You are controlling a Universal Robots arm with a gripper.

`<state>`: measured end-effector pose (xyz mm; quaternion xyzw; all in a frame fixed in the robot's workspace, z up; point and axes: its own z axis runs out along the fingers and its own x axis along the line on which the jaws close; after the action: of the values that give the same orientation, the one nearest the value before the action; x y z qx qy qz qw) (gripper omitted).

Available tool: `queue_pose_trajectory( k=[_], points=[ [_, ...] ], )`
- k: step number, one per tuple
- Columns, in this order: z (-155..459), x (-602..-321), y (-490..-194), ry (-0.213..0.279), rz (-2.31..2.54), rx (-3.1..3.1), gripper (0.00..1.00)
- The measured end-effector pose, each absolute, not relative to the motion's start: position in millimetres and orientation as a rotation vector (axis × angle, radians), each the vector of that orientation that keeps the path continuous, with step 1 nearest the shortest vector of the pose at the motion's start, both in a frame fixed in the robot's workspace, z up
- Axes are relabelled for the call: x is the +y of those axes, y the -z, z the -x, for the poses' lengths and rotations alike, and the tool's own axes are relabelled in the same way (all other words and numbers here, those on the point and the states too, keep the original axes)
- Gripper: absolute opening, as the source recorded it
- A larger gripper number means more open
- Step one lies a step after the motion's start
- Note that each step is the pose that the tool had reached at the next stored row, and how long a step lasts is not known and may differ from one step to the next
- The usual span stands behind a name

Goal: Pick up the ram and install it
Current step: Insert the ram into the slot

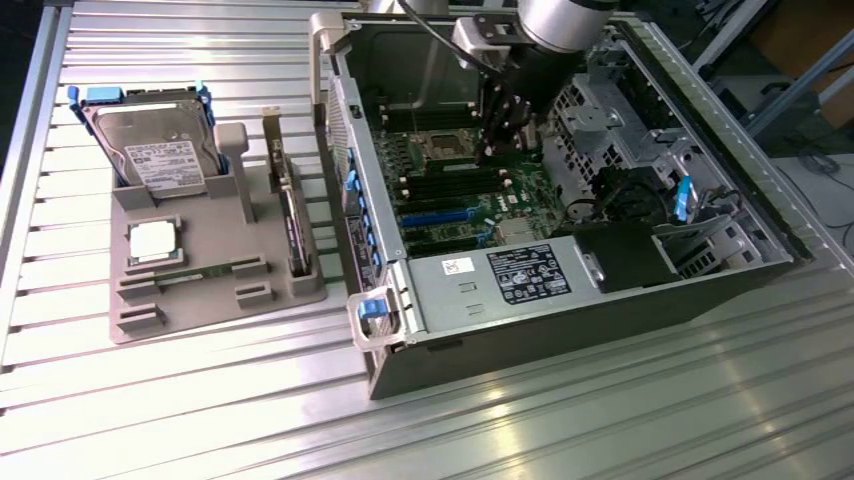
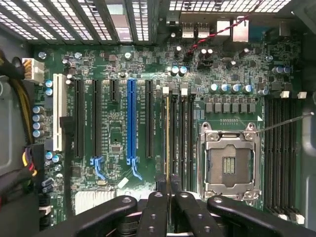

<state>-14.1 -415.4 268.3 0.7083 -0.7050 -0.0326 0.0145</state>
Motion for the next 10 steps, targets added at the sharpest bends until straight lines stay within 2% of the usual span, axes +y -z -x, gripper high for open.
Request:
queue_pose_trajectory(
  k=[5, 10],
  points=[
    [16, -413, -249, 0.101, -2.207, -2.192, 0.12],
    [18, -412, -242, 0.101, -2.212, -2.186, 0.12]
  ],
)
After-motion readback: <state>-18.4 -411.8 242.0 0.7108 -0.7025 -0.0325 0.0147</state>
